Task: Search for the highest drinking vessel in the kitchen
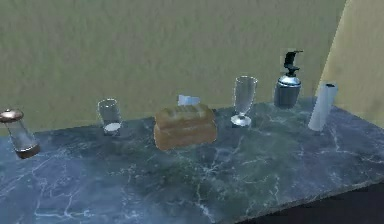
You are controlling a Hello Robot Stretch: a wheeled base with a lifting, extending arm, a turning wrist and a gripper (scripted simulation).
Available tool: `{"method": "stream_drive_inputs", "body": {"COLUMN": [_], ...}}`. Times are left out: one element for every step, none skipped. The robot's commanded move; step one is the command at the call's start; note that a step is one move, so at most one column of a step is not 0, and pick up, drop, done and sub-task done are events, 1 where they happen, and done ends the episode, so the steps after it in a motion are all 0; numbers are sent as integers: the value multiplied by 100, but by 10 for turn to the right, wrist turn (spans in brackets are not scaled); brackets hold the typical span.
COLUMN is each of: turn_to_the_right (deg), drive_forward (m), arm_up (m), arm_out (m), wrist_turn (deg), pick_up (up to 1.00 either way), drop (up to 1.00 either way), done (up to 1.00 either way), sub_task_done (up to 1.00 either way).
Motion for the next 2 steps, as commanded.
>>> {"method": "stream_drive_inputs", "body": {"turn_to_the_right": [0,0], "drive_forward": [85,0], "arm_up": [0,0], "arm_out": [0,0], "wrist_turn": [0,0], "pick_up": [0,0], "drop": [0,0], "done": [0,100], "sub_task_done": [0,0]}}
